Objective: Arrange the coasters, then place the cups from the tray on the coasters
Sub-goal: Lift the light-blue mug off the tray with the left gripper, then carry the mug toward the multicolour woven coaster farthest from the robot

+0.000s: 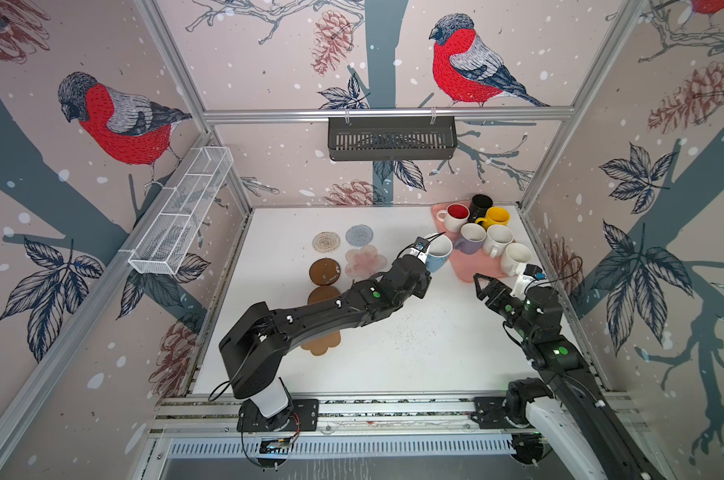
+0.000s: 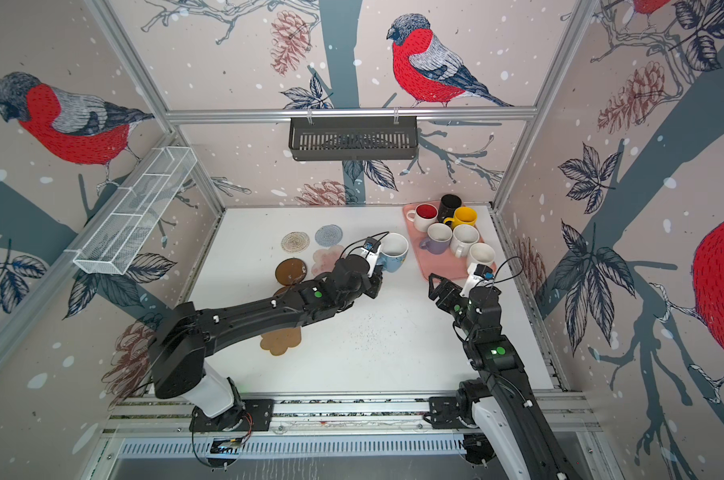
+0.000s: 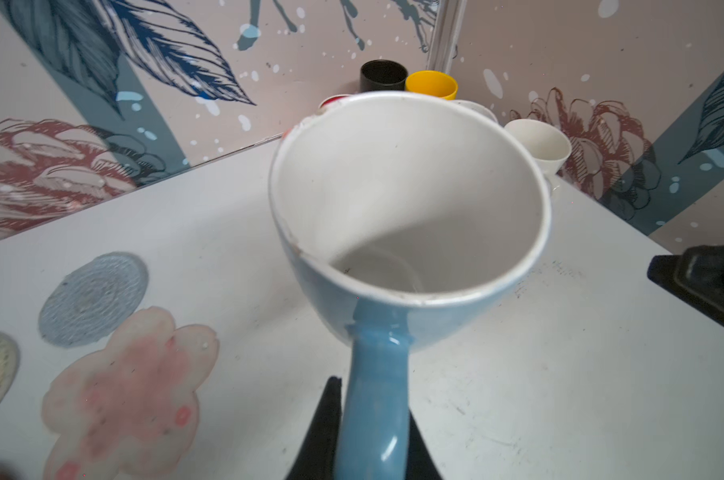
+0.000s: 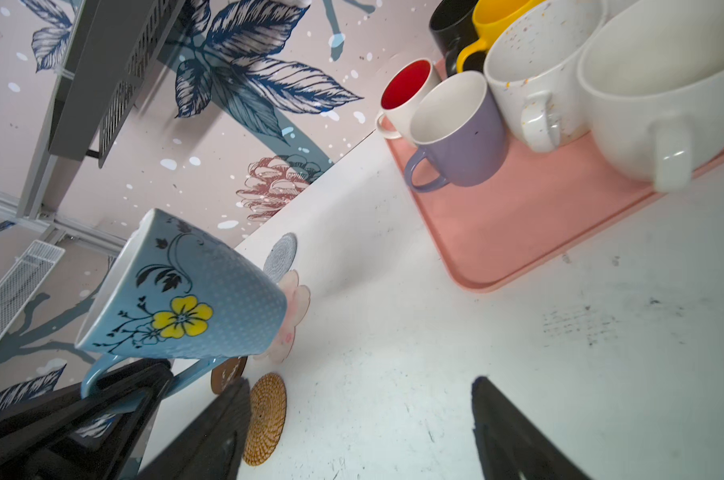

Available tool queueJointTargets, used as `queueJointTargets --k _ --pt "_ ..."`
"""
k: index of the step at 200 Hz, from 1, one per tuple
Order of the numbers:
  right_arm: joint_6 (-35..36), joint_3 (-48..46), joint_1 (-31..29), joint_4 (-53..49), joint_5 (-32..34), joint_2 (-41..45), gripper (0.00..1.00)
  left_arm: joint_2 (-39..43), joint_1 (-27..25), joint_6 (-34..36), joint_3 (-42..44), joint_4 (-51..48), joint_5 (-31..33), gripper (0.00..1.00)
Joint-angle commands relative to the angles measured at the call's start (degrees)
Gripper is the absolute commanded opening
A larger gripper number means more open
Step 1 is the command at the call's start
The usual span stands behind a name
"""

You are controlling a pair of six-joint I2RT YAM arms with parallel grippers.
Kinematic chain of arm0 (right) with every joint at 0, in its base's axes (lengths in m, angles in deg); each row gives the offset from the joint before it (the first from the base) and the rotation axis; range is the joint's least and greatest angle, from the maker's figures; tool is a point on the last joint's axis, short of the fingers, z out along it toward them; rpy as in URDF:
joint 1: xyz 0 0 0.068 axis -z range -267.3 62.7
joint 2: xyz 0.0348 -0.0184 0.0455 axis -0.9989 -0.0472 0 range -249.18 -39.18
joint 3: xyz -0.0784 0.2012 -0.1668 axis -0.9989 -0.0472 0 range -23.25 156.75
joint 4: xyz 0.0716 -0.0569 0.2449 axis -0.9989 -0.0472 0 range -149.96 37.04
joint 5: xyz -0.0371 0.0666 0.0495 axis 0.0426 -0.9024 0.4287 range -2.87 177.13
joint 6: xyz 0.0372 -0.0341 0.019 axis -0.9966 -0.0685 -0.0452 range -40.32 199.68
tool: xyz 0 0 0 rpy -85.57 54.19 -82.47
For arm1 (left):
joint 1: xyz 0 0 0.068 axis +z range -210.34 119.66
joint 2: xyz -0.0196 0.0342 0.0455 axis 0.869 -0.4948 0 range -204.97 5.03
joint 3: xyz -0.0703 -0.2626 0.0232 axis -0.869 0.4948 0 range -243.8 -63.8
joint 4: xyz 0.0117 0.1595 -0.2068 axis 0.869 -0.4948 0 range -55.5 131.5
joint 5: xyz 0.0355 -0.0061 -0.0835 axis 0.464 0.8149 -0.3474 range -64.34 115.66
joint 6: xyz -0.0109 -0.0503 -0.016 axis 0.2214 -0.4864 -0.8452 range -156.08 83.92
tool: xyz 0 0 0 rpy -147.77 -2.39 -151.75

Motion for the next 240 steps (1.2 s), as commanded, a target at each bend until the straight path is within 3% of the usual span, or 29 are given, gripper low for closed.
queueJointTargets --k 1,65,91,129,240 --pt "-1.5 -0.3 -3.1 5.0 3.0 -1.4 0.84 4.7 -0.1 -2.4 3.7 5.1 6.4 0.00" --pt "-2.3 0.9 -11.8 12.0 6.3 -9.5 0.87 18.4 2.7 -7.8 12.4 -2.8 11.1 0.00" --pt "-0.2 2.7 -14.7 13.8 6.4 -13.0 1.00 24.3 4.5 -9.4 16.0 -5.5 12.1 0.00" --pt "1.0 3.7 -16.9 16.4 5.9 -16.0 0.99 31.2 8.3 -11.1 20.9 -7.6 12.5 0.00" --pt "4.4 0.6 -17.0 19.1 5.3 -18.1 0.99 29.1 21.4 -10.0 24.1 -4.3 5.3 0.00"
